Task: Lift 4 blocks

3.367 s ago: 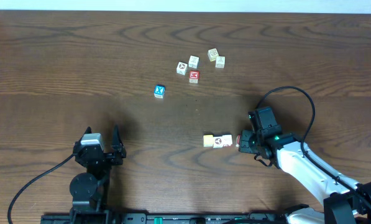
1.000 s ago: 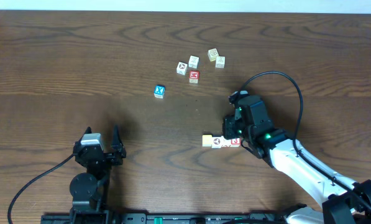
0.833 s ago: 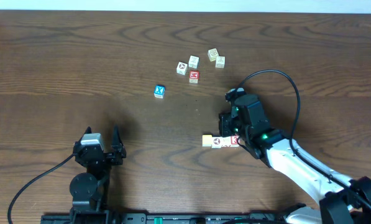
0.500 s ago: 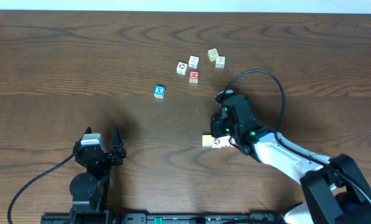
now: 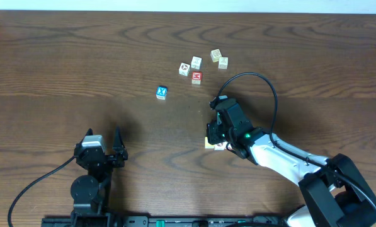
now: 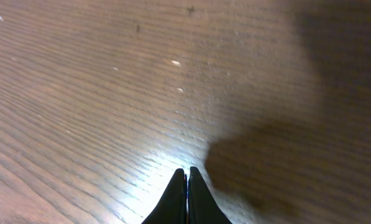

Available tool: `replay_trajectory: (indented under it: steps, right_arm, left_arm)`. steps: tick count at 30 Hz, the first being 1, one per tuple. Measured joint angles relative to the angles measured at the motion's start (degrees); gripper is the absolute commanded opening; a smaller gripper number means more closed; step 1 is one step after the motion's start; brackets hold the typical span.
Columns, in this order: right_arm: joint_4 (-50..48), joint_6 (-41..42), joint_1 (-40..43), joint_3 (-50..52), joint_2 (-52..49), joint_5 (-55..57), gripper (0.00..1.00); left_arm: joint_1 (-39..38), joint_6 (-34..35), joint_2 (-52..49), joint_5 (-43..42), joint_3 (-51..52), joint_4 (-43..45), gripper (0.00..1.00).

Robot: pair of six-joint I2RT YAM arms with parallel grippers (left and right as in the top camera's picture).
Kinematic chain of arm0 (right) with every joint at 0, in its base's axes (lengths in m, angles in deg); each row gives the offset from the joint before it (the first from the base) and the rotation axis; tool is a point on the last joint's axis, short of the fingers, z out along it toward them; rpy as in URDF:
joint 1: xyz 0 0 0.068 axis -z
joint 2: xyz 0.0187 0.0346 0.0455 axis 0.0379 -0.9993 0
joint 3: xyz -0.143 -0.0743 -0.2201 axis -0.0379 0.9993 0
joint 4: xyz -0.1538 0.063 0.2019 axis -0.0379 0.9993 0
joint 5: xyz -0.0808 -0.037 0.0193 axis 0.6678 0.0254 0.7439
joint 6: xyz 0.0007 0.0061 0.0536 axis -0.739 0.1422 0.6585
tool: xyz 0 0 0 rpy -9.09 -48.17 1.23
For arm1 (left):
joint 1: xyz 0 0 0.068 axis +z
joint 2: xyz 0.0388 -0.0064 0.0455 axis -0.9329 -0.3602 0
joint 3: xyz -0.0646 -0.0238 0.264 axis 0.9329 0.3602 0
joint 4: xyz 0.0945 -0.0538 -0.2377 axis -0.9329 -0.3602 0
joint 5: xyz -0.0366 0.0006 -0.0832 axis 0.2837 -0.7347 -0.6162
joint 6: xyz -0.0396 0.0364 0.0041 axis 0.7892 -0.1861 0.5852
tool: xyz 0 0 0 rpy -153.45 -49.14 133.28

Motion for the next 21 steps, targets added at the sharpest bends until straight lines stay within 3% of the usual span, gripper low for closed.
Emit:
replay_trajectory:
  steps: [21]
  right_arm:
    - [3.91, 0.92, -0.48, -0.02, -0.02, 0.33, 0.01]
  left_arm:
    - [0.0, 0.0, 0.0, 0.0, 0.0, 0.0, 0.73]
